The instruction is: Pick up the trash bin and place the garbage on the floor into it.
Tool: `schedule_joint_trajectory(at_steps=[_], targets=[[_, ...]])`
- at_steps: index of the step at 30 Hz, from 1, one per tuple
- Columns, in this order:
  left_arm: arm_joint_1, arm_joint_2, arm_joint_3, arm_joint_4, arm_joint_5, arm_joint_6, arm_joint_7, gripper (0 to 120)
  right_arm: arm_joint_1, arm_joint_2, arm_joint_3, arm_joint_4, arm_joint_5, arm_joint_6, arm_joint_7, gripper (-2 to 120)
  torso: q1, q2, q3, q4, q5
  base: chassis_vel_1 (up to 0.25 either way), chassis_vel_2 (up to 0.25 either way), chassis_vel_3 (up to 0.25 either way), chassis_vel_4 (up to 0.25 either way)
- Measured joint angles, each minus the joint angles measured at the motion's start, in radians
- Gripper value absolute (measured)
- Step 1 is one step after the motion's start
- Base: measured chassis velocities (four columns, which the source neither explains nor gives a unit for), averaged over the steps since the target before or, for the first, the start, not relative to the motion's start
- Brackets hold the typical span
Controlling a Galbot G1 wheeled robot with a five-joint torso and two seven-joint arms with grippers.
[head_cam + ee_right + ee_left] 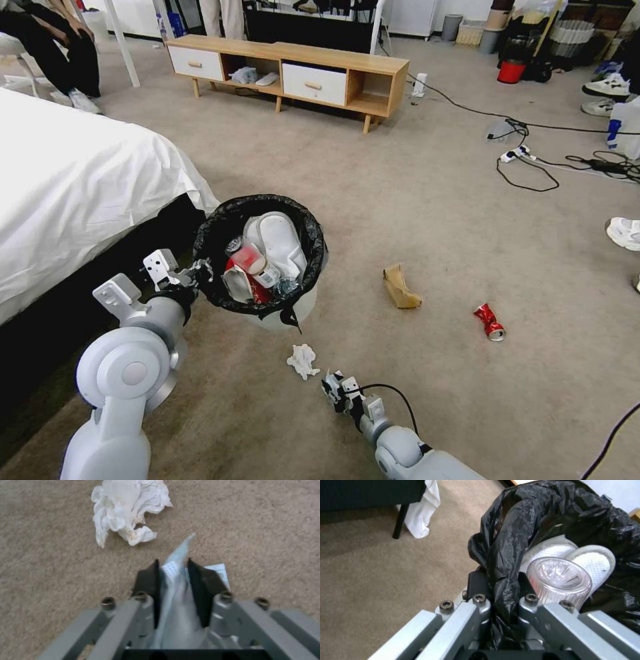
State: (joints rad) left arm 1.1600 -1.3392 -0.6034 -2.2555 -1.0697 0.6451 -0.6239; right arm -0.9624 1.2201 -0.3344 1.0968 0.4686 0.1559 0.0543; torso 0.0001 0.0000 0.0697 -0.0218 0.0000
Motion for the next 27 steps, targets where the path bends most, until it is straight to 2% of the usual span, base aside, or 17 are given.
schedule_joint_trajectory(at_steps=[1,2,4,6,20,25,27], targets=[[-0.001,0.000,0.000,0.001,0.001,0.000,0.001,4,0.003,0.002,0.000,-0.004,-0.001,0.002,-0.002,15,0.000,0.000,0.000,0.0000,0.0000,0.000,0.000,0.000,0.000],[-0.001,0.000,0.000,0.001,0.001,0.000,0.001,4,0.003,0.002,0.000,-0.004,-0.001,0.002,-0.002,15,0.000,0.000,0.000,0.0000,0.0000,0.000,0.000,0.000,0.000],[-0.002,-0.001,0.001,0.004,0.002,0.000,0.002,4,0.007,0.004,0.000,-0.006,0.000,0.003,-0.004,5,0.000,0.000,0.000,0.0000,0.0000,0.000,0.000,0.000,0.000],[-0.003,-0.001,0.001,0.006,0.003,0.000,0.003,4,0.008,0.005,0.000,-0.008,0.000,0.004,-0.004,1,0.000,0.000,0.000,0.0000,0.0000,0.000,0.000,0.000,0.000],[-0.005,-0.004,0.001,0.013,0.009,-0.003,0.010,4,0.024,0.016,0.006,-0.020,0.000,0.013,-0.013,0,0.000,0.000,0.000,0.0000,0.0000,0.000,0.000,0.000,0.000],[-0.006,-0.003,0.002,0.013,0.007,-0.003,0.010,4,0.034,0.011,0.035,0.021,0.005,0.012,-0.012,0,0.000,0.000,0.000,0.0000,0.0000,0.000,0.000,0.000,0.000],[-0.008,-0.001,0.002,0.014,0.001,-0.003,0.001,4,0.042,-0.015,0.068,0.080,0.010,0.006,-0.005,0,0.000,0.000,0.000,0.0001,0.0002,0.000,0.000,0.000,0.000]])
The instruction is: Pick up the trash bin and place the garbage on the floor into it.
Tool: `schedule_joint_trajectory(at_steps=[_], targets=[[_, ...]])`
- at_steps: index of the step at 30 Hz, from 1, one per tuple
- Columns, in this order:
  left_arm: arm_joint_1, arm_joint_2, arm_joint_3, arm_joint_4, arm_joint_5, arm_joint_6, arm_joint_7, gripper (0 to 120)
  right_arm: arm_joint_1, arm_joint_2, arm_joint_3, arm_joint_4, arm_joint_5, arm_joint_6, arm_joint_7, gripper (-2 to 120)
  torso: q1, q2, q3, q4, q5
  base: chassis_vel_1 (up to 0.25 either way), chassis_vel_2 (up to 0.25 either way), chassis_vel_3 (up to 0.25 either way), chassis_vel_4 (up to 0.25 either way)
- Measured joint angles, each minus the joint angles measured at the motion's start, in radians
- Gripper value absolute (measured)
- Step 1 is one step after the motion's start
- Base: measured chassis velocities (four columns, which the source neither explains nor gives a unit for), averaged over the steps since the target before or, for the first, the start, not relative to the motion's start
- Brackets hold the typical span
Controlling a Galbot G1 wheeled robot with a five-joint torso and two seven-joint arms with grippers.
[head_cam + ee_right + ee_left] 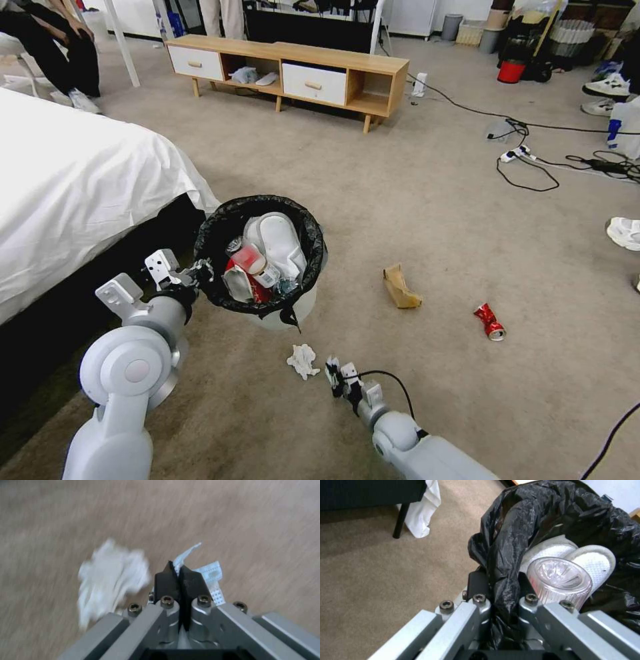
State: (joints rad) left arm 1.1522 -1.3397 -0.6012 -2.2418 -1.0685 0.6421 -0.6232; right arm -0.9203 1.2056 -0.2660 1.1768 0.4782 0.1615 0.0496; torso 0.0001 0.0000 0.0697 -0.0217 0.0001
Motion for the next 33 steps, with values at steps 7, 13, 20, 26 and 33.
schedule_joint_trajectory(at_steps=[7,13,20,26,33], targets=[[-0.001,0.000,0.001,0.002,-0.003,0.001,-0.008,4,0.011,-0.073,0.039,0.105,-0.003,-0.074,0.064,0,0.000,0.000,0.000,0.0000,0.0002,0.000,0.000,0.000,0.000],[-0.001,-0.001,0.002,0.003,-0.004,0.003,-0.010,4,0.020,-0.194,0.105,0.261,0.053,-0.212,0.143,0,0.000,0.000,0.000,-0.0002,-0.0001,0.000,0.000,0.000,0.000],[-0.001,0.002,0.002,0.002,-0.005,0.006,-0.012,4,0.015,-0.276,0.202,0.379,0.105,-0.291,0.178,0,0.000,0.000,0.000,-0.0002,0.0001,0.000,0.000,0.000,0.000],[0.005,0.006,0.007,-0.003,-0.014,0.015,-0.024,4,0.028,-0.332,0.312,0.487,0.169,-0.407,0.191,0,0.000,0.000,0.000,-0.0003,0.0001,0.000,0.000,0.000,0.000],[0.005,0.001,0.026,-0.003,-0.013,0.024,-0.026,4,0.084,-0.386,0.426,0.671,0.388,-0.669,0.204,0,0.000,0.000,0.000,-0.0003,-0.0003,0.000,0.000,0.000,0.000]])
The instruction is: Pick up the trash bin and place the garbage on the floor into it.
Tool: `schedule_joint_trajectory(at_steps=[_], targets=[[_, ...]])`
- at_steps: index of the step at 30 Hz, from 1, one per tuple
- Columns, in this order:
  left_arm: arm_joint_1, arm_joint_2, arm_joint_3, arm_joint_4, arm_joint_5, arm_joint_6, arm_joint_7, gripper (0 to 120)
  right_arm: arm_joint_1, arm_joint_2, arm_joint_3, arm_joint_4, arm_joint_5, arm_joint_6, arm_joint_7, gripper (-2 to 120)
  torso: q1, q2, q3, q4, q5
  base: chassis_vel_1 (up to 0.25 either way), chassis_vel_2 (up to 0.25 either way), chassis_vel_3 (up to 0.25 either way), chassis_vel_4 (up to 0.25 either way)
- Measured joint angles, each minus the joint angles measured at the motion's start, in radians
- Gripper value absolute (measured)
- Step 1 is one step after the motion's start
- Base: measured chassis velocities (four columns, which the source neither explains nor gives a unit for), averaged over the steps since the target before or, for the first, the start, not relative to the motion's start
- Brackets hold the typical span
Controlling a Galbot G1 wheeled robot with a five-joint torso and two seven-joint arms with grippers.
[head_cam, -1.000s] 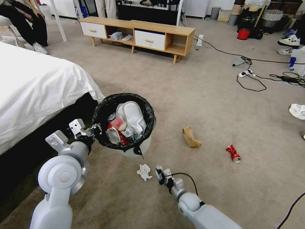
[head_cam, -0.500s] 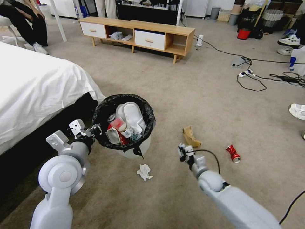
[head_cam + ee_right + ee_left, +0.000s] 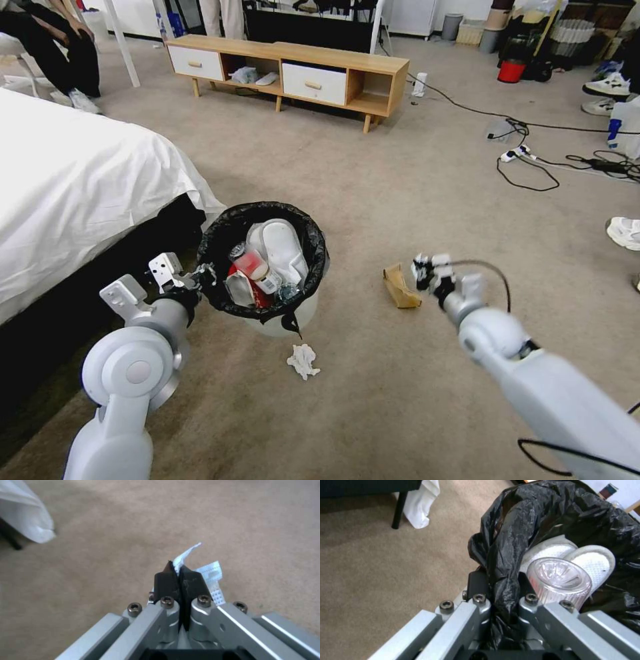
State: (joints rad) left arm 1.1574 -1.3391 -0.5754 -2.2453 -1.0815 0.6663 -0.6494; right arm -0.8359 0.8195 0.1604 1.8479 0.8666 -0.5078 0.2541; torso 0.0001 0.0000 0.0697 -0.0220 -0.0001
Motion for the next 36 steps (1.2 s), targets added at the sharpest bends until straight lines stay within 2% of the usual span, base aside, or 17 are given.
schedule_joint_trajectory(at_steps=[2,3,5,6,8,17,19,22,24,25,27,29,31,36], targets=[[0.001,-0.001,0.005,0.000,0.002,0.004,0.000,4,0.025,-0.002,0.042,0.057,0.080,-0.098,-0.005,0,0.000,0.000,0.000,0.0001,0.0003,0.000,0.000,0.000,0.000],[0.001,-0.001,0.005,0.000,0.002,0.004,0.000,4,0.025,-0.002,0.042,0.057,0.080,-0.098,-0.005,0,0.000,0.000,0.000,0.0001,0.0003,0.000,0.000,0.000,0.000],[0.004,-0.001,0.008,-0.001,0.003,0.008,0.000,4,0.045,0.000,0.075,0.098,0.136,-0.171,-0.025,0,0.000,0.000,0.000,0.0002,0.0001,0.000,0.000,0.000,0.000],[0.004,-0.001,0.008,-0.001,0.003,0.008,0.000,4,0.045,0.000,0.075,0.098,0.136,-0.171,-0.025,0,0.000,0.000,0.000,0.0002,0.0001,0.000,0.000,0.000,0.000],[0.013,0.002,0.017,-0.005,0.005,0.015,0.000,4,0.079,0.000,0.126,0.168,0.202,-0.236,-0.090,0,0.000,0.000,0.000,0.0002,0.0000,0.000,0.000,0.000,0.000],[0.034,-0.003,0.048,-0.010,0.015,0.026,0.000,4,0.141,0.001,0.118,0.266,0.287,-0.241,-0.129,0,0.000,0.000,0.000,0.0001,0.0001,0.000,0.000,0.000,0.000],[0.038,-0.003,0.061,-0.008,0.020,0.027,-0.002,4,0.156,-0.001,0.105,0.298,0.291,-0.239,-0.187,0,0.000,0.000,0.000,0.0001,0.0002,0.000,0.000,0.000,0.000],[0.039,-0.004,0.064,-0.006,0.020,0.027,-0.002,4,0.162,-0.002,0.100,0.308,0.291,-0.238,-0.204,0,0.000,0.000,0.000,0.0001,0.0001,0.000,0.000,0.000,0.000],[0.040,-0.007,0.077,0.002,0.024,0.027,-0.004,4,0.192,-0.003,0.079,0.332,0.285,-0.235,-0.281,0,0.000,0.000,0.000,0.0002,0.0000,0.000,0.000,0.000,0.000],[0.040,-0.007,0.077,0.002,0.024,0.027,-0.004,4,0.192,-0.003,0.079,0.332,0.285,-0.235,-0.281,0,0.000,0.000,0.000,0.0002,0.0000,0.000,0.000,0.000,0.000],[0.040,-0.009,0.086,0.008,0.026,0.028,-0.004,4,0.218,0.001,0.058,0.342,0.278,-0.233,-0.344,0,0.000,0.000,0.000,0.0001,0.0001,0.000,0.000,0.000,0.000],[0.040,-0.010,0.087,0.008,0.026,0.028,-0.004,4,0.222,0.002,0.053,0.343,0.277,-0.233,-0.353,0,0.000,0.000,0.000,0.0001,0.0001,0.000,0.000,0.000,0.000],[0.038,-0.008,0.100,0.013,0.027,0.028,-0.005,4,0.245,0.008,0.019,0.341,0.242,-0.222,-0.438,0,0.000,0.000,0.000,0.0002,0.0000,0.000,0.000,0.000,0.000],[0.035,-0.002,0.116,0.015,0.026,0.028,-0.006,4,0.266,0.010,-0.042,0.334,0.207,-0.201,-0.493,0,0.000,0.000,0.000,0.0002,0.0001,0.000,0.000,0.000,0.000]])
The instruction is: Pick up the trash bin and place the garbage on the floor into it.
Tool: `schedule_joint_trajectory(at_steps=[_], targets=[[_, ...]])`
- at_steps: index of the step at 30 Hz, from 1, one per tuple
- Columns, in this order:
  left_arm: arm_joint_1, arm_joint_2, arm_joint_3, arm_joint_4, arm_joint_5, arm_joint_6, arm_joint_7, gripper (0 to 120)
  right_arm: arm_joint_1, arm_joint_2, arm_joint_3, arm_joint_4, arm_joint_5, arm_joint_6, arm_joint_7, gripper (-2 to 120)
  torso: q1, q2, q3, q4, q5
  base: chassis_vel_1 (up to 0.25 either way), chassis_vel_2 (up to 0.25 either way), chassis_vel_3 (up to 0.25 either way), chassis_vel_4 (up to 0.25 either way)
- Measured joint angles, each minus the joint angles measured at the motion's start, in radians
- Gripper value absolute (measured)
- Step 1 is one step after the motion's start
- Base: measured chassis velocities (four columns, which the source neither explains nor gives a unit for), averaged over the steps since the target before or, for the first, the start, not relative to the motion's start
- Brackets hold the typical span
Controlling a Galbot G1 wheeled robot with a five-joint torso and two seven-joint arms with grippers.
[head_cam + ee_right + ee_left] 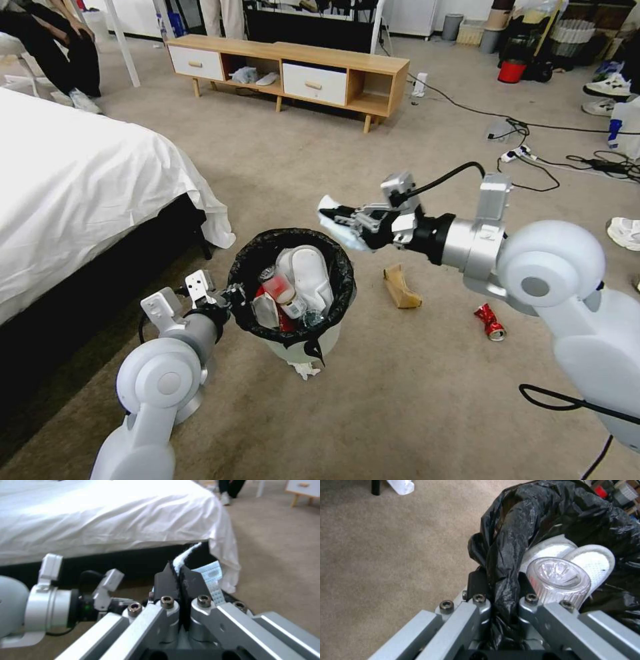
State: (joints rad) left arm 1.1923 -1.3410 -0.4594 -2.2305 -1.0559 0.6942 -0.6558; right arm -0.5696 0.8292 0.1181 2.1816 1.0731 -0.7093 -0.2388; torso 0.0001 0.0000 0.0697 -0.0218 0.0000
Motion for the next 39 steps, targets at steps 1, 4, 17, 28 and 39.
schedule_joint_trajectory(at_steps=[1,4,17,28,39], targets=[[0.000,0.000,0.000,0.000,0.000,0.000,0.000,4,0.000,0.000,0.000,0.000,0.000,0.000,0.000,0,0.000,0.000,0.000,0.0000,0.0000,0.000,0.000,0.000,0.000],[-0.005,0.005,0.011,0.007,-0.001,0.000,0.000,4,0.010,0.004,-0.035,-0.002,-0.006,0.009,-0.008,0,0.000,0.000,0.000,0.0000,0.0000,0.000,0.000,0.000,0.000],[-0.023,0.006,0.020,0.024,-0.005,-0.001,0.004,4,0.010,0.000,-0.130,-0.014,-0.036,0.037,-0.022,0,0.000,0.000,0.000,0.0000,0.0001,0.000,0.000,0.000,0.000],[-0.025,0.004,0.017,0.031,-0.003,-0.004,0.012,4,0.010,0.006,-0.186,-0.050,-0.057,0.061,-0.029,0,0.000,0.000,0.000,0.0000,0.0001,0.000,0.000,0.000,0.000],[-0.024,0.006,0.015,0.030,-0.002,-0.005,0.014,4,0.010,0.013,-0.197,-0.065,-0.062,0.072,-0.024,0,0.000,0.000,0.000,0.0000,0.0000,0.000,0.000,0.000,0.000]])
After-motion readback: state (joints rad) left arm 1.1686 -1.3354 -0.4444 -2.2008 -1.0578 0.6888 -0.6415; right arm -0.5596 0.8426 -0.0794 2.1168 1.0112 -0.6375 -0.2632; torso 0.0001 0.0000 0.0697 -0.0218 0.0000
